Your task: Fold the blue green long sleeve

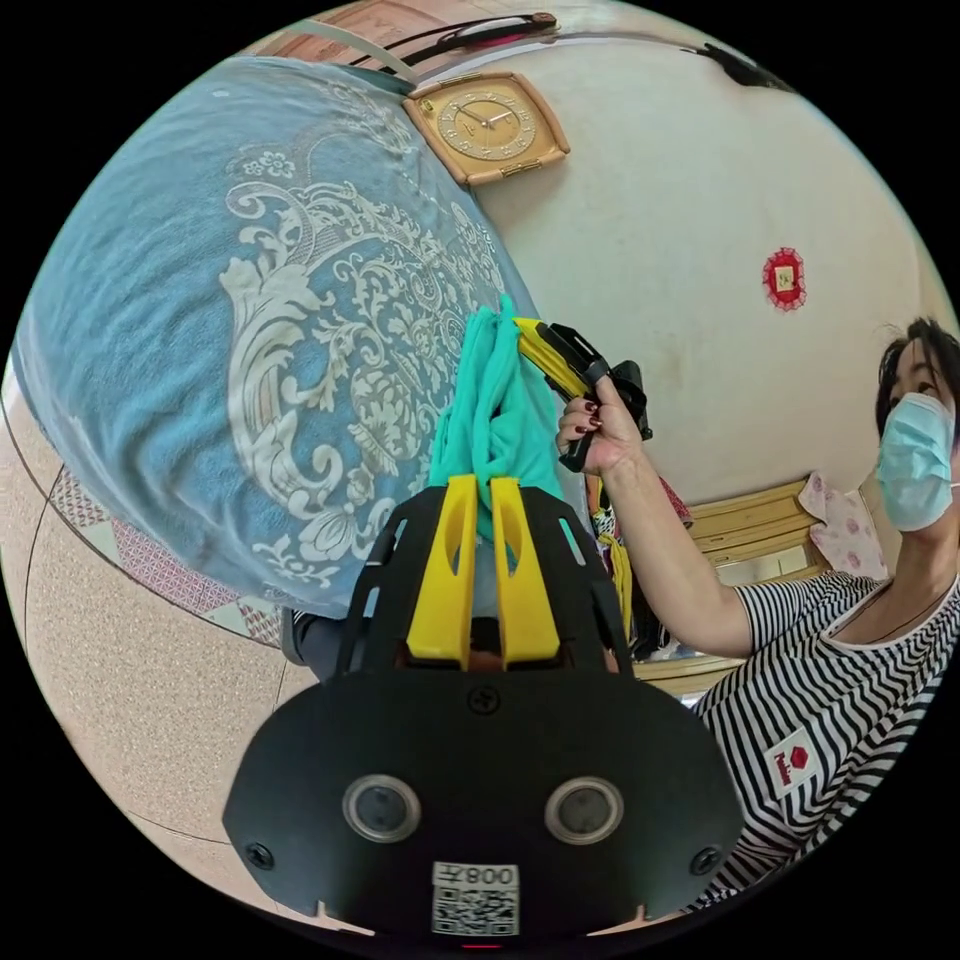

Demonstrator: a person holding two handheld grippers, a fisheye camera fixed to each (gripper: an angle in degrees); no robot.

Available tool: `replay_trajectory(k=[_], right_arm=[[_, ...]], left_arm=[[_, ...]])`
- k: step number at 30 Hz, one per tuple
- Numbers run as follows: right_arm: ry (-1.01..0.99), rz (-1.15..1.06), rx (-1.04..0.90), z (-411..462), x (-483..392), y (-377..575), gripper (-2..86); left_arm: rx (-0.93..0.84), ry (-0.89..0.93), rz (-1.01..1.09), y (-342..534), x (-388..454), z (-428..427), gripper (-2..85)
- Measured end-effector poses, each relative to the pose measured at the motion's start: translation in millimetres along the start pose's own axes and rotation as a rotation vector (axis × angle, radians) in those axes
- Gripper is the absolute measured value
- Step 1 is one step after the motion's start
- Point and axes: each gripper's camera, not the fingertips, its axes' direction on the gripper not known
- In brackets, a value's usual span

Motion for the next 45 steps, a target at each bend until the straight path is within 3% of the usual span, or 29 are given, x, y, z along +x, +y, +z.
replay_trajectory(k=[6, 9, 13, 16, 19, 23, 29, 33, 39, 45], right_arm=[[0.058, -0.129, 0.021, 5.5, -7.1, 28.6, 1.1], [0.068, -0.145, 0.038, 17.3, -1.3, 37.3, 1.1], [0.078, -0.224, 0.066, 27.7, -5.6, 43.3, 0.8], [0.156, -0.27, 0.066, 36.4, -5.4, 50.6, 0.6], [0.269, -0.299, -0.028, 71.8, 2.9, 50.8, 0.2], [0.456, -0.286, -0.22, 143.6, 26.8, 39.9, 0.1], [0.441, -0.289, -0.253, 166.7, 39.0, 43.1, 0.5], [0.52, -0.324, -0.129, 116.5, 33.8, 105.1, 1.9], [0.61, -0.189, -0.071, 55.4, 59.4, 258.1, 5.7], [0.626, -0.121, -0.095, 80.2, 76.8, 346.2, 7.0]], left_arm=[[0.078, -0.128, 0.025, 7.0, 14.9, -43.5, 0.6], [0.081, -0.106, 0.077, 4.7, 27.0, -50.6, 0.3], [0.018, -0.079, 0.196, -4.9, 49.1, -35.1, 0.2], [-0.07, -0.194, 0.235, -6.9, 55.8, -13.2, 0.1], [-0.1, -0.302, 0.223, -1.4, 52.2, -0.7, 0.1], [-0.084, -0.298, 0.212, 6.1, 50.9, 2.3, 0.1], [-0.106, -0.318, 0.214, 11.9, 60.7, 6.8, 0.1], [-0.081, -0.326, 0.244, 19.4, 75.4, 1.8, 0.1], [-0.113, -0.31, 0.274, 35.1, 93.4, 8.4, 0.1], [-0.161, -0.324, 0.318, 52.1, 115.7, 29.6, 0.2]])
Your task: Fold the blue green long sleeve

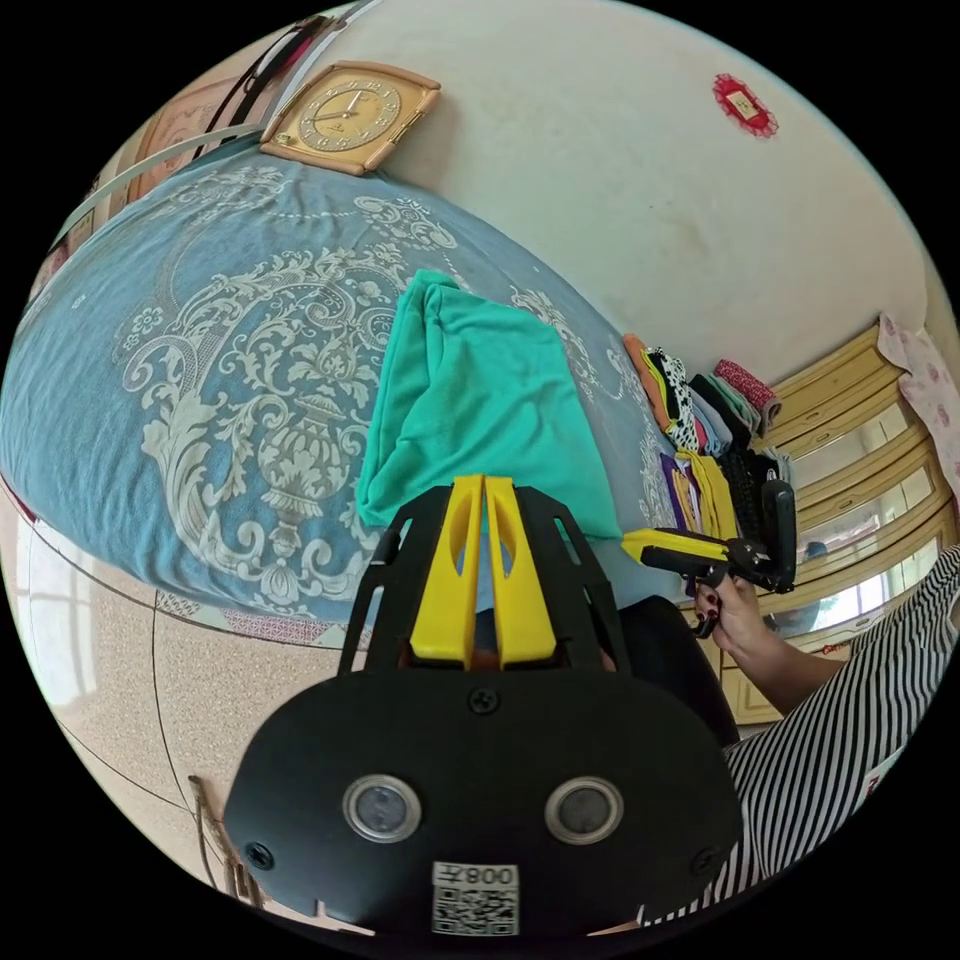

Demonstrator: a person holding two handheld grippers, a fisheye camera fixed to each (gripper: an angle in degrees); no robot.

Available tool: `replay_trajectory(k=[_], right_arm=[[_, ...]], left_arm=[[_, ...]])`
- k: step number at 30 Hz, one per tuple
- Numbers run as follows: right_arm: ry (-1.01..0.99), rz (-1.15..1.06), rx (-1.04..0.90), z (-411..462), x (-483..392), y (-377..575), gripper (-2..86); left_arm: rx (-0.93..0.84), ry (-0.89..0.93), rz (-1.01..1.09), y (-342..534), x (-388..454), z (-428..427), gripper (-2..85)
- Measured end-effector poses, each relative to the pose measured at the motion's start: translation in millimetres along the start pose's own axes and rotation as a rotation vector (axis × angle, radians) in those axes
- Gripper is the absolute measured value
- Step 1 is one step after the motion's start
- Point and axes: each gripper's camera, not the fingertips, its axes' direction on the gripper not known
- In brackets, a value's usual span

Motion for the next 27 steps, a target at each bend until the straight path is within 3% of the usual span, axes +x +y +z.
replay_trajectory(k=[10, 16, 21, 27], right_arm=[[0.074, -0.08, 0.009, 43.2, -28.6, -6.8, 5.3], [0.142, -0.192, 0.055, 11.8, -45.5, 2.7, 1.8], [0.243, -0.3, -0.053, 38.6, -48.9, 3.3, 1.1], [0.207, -0.286, -0.059, 17.8, -29.6, 5.5, 0.5]], left_arm=[[-0.059, -0.064, -0.03, 5.9, 16.7, 28.8, 0.2], [-0.074, -0.123, -0.015, 7.0, 19.7, 42.3, 0.1], [-0.089, -0.128, -0.02, 10.8, 13.2, 58.1, 0.1], [-0.056, -0.081, -0.073, 13.6, 10.6, 55.1, 0.1]])
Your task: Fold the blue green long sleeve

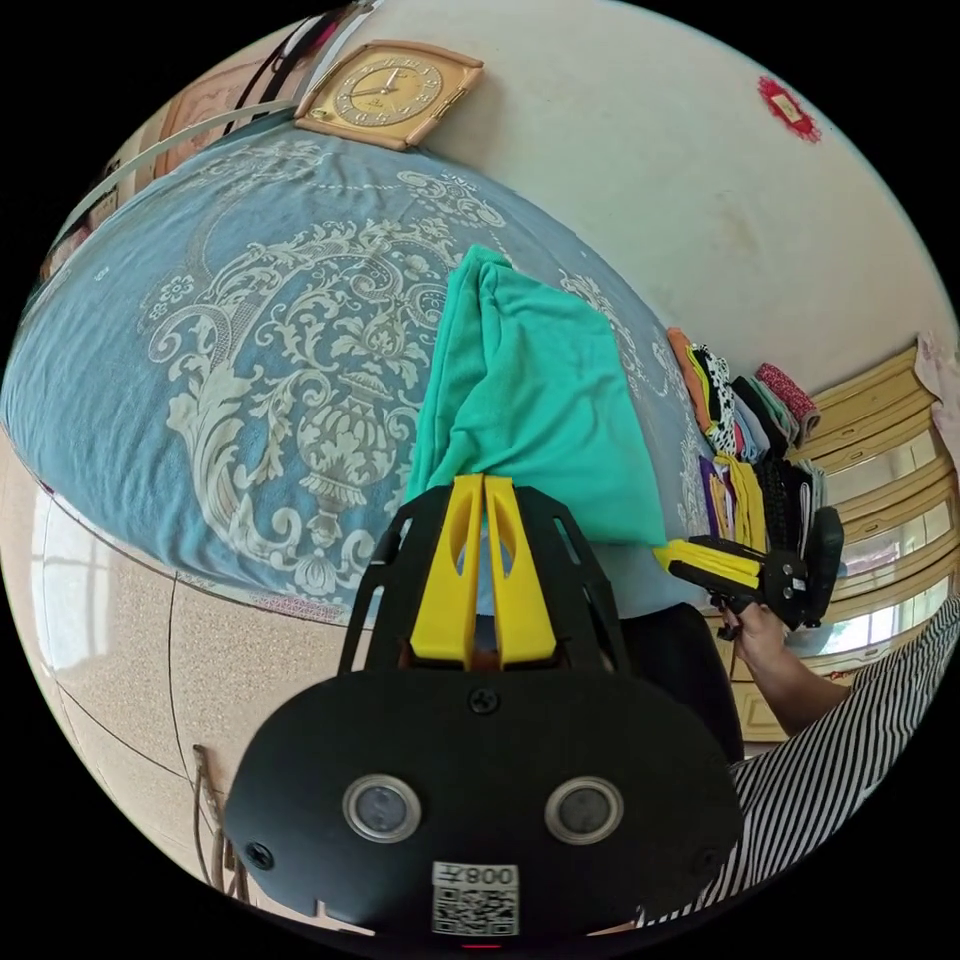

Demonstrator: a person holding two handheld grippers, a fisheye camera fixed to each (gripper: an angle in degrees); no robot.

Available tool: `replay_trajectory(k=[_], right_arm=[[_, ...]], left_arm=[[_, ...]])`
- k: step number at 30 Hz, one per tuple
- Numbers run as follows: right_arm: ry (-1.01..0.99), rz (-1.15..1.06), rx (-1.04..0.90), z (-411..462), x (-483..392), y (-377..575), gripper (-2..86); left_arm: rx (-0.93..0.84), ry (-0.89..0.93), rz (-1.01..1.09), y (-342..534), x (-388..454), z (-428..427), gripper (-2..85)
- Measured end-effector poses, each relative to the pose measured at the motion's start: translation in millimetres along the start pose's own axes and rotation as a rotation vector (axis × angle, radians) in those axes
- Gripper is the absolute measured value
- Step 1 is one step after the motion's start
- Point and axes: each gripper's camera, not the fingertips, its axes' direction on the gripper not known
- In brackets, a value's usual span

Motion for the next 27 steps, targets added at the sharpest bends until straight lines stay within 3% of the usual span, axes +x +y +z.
replay_trajectory(k=[7, 10, 13, 19, 23, 27], right_arm=[[-0.194, 0.131, 0.16, -45.8, 58.6, -5.8, 0.2], [-0.249, 0.125, 0.05, -10.1, 78.7, -23.2, 0.3], [-0.294, 0.149, 0.072, -24.9, 102.2, -18.6, 0.4], [-0.547, 0.377, 0.119, -49.5, 183.1, 20.0, 2.4], [-0.74, 0.517, 0.152, -48.4, 236.7, 37.6, 4.7], [-0.884, 0.593, 0.151, -45.9, 273.1, 40.4, 7.5]], left_arm=[[-0.004, -0.01, 0.015, -1.5, -15.3, 14.2, 0.1], [-0.002, -0.006, -0.031, -2.2, -17.3, 12.0, 0.3], [0.012, -0.014, 0.052, 0.3, -0.6, 4.0, 0.8], [-0.162, 0.214, 0.283, 1.9, 54.4, 38.5, 3.8], [-0.348, 0.362, 0.181, -15.8, 47.8, 78.7, 5.4], [-0.361, 0.508, 0.053, -26.5, 22.2, 94.2, 4.1]])
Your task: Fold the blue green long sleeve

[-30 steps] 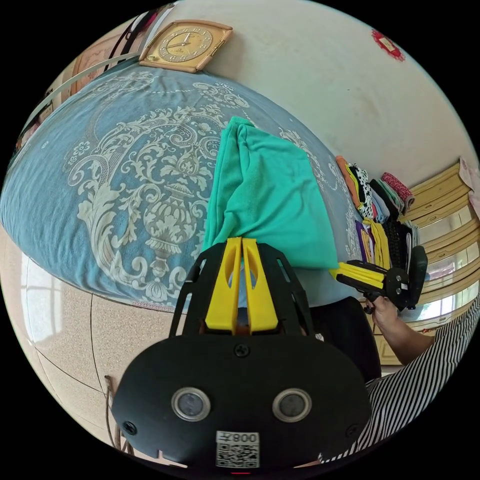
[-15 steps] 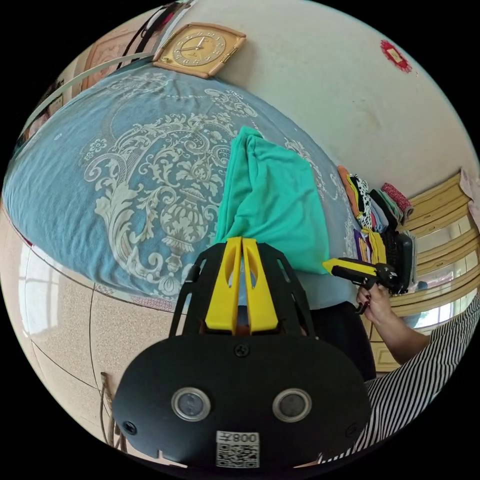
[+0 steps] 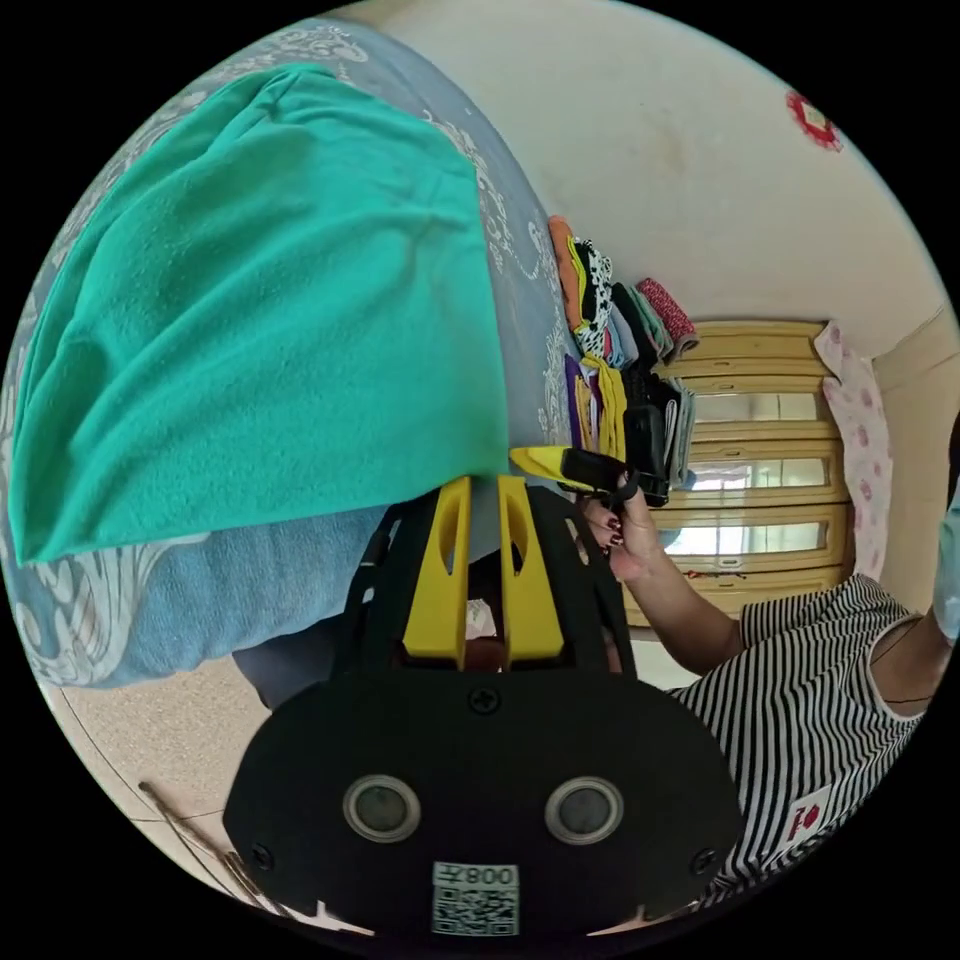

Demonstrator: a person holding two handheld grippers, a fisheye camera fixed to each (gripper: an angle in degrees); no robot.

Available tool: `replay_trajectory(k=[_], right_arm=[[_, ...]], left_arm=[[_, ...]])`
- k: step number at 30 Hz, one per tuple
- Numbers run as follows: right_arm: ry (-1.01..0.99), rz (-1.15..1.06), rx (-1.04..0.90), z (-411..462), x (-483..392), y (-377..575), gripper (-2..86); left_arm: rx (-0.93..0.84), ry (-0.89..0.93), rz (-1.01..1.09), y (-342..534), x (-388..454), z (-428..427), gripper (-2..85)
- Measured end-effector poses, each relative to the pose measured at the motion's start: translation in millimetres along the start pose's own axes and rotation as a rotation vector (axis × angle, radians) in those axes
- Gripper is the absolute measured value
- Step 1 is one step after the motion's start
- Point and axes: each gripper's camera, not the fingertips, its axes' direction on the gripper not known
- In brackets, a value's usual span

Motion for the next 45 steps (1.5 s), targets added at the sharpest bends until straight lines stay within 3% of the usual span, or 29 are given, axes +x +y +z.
replay_trajectory(k=[5, 27, 38, 45], right_arm=[[-0.094, 0.068, -0.026, -13.7, 10.1, -16.1, 8.8], [-0.268, 0.074, -0.021, -74.7, -45.7, -36.2, 2.7], [-0.292, -0.009, -0.013, -91.9, -114.2, -37.8, 2.2], [-0.288, -0.041, -0.009, -93.2, -145.6, -26.8, 2.0]], left_arm=[[0.055, 0.13, -0.066, 1.0, -25.0, -14.7, 1.9], [0.185, 0.202, -0.116, 34.5, -86.4, -129.1, 3.7], [0.516, 0.556, -0.336, 84.4, -159.7, -184.7, 8.9], [0.674, 0.608, -0.402, 97.5, -185.8, -213.9, 9.3]])
